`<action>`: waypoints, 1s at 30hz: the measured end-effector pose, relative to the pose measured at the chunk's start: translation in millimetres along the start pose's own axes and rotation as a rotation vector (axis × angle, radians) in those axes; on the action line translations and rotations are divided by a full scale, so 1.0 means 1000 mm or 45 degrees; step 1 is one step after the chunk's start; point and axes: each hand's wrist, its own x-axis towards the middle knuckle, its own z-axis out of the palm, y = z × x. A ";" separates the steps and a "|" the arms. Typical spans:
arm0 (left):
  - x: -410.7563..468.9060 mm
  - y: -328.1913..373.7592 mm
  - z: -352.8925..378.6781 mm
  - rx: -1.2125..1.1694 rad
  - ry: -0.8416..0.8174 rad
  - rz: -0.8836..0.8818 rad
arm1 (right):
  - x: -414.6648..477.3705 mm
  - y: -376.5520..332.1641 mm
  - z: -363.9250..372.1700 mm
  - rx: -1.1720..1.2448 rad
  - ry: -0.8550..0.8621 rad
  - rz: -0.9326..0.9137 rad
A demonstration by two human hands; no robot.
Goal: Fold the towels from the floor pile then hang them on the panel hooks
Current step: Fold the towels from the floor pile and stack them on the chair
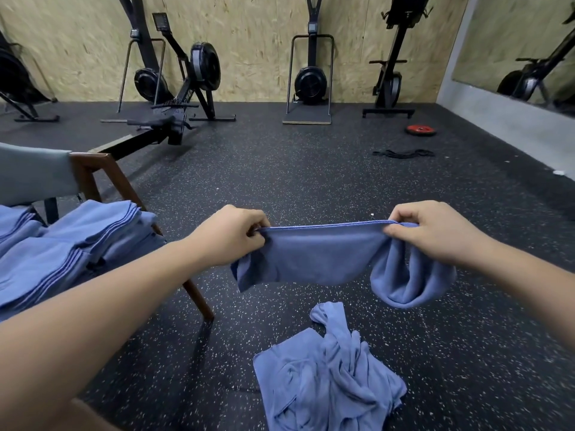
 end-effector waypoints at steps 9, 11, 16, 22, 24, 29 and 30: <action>-0.002 -0.016 -0.001 -0.029 -0.097 0.011 | 0.005 0.029 0.001 0.029 -0.010 0.096; -0.002 -0.021 -0.002 -0.063 -0.050 0.078 | 0.006 0.035 0.001 0.046 -0.009 0.110; 0.000 -0.020 -0.008 -0.118 0.166 0.228 | 0.009 0.051 0.002 0.116 -0.003 0.178; -0.002 0.000 -0.013 -0.121 0.038 0.343 | 0.010 0.057 -0.001 0.097 0.003 0.247; -0.001 0.000 -0.013 -0.098 -0.010 0.415 | 0.010 0.059 -0.003 0.083 0.018 0.252; 0.001 -0.002 -0.009 -0.059 0.007 0.375 | 0.008 0.057 -0.004 0.057 0.022 0.230; 0.001 -0.003 -0.008 -0.061 0.011 0.317 | 0.007 0.057 -0.004 0.052 0.025 0.225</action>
